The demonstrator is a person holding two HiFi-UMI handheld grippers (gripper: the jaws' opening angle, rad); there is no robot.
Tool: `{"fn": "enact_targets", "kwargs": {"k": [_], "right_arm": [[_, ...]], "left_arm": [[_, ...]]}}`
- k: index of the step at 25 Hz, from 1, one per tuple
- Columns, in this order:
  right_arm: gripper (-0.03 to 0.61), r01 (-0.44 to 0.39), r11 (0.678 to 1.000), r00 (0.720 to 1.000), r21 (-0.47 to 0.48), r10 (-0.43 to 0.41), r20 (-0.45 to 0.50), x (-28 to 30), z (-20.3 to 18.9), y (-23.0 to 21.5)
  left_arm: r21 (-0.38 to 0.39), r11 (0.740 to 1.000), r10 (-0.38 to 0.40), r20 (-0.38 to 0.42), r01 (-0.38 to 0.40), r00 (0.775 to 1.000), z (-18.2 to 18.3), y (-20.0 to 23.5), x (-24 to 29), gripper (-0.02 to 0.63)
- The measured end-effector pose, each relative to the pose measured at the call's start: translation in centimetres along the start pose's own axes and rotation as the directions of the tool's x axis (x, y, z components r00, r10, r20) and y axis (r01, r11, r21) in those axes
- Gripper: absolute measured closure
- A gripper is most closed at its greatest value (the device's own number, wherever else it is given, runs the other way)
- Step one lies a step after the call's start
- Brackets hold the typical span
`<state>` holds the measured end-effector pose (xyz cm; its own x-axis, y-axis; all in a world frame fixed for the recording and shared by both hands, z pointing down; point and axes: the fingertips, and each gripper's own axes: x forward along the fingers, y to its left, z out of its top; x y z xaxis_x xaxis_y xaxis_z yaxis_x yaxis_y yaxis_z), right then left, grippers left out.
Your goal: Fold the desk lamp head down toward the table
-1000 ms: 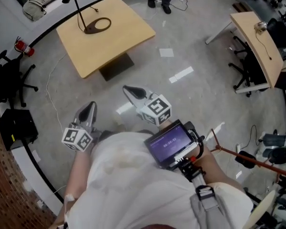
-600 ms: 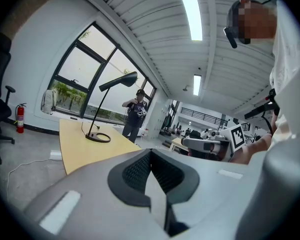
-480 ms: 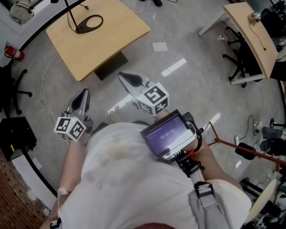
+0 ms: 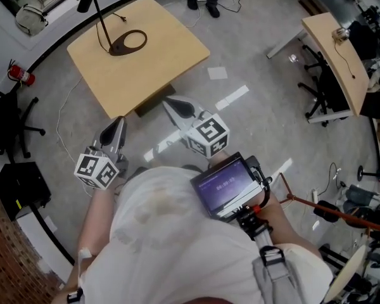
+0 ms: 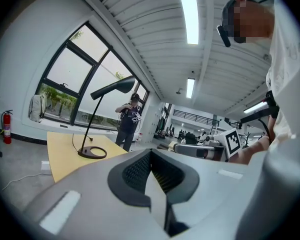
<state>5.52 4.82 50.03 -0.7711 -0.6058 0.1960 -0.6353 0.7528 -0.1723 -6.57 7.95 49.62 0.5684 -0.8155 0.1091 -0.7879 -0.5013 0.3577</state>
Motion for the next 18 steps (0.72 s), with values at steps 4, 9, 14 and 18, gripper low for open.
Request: {"fn": "enact_targets", "kwargs": {"k": [4,9,14,18], "right_arm": [[0.565,-0.001,1.000,1.000,-0.020,0.001,0.008,1.6,1.0,0.0],[0.565,-0.001,1.000,1.000,-0.027,0.001,0.008,3.4,1.6,0.5],[0.565,-0.009,0.999,1.000,-0.033,0.009,-0.010,4.7,1.8,0.8],[0.565,-0.028,0.999,0.999,-0.024,0.027,-0.039,5.6,1.0,1.2]], "left_arm": [[-0.007,1.000,0.011,0.022,-0.011,1.000,1.0,2.1,0.5,0.612],[-0.030,0.999,0.042,0.046,-0.041,0.998,1.4,4.7,-0.6,0.612],[-0.046,0.997,0.065,0.053,-0.062,0.997,1.3,6.0,-1.3,0.612],[-0.065,0.994,0.087,0.044,-0.084,0.995,0.7,7.0,-1.7,0.612]]}}
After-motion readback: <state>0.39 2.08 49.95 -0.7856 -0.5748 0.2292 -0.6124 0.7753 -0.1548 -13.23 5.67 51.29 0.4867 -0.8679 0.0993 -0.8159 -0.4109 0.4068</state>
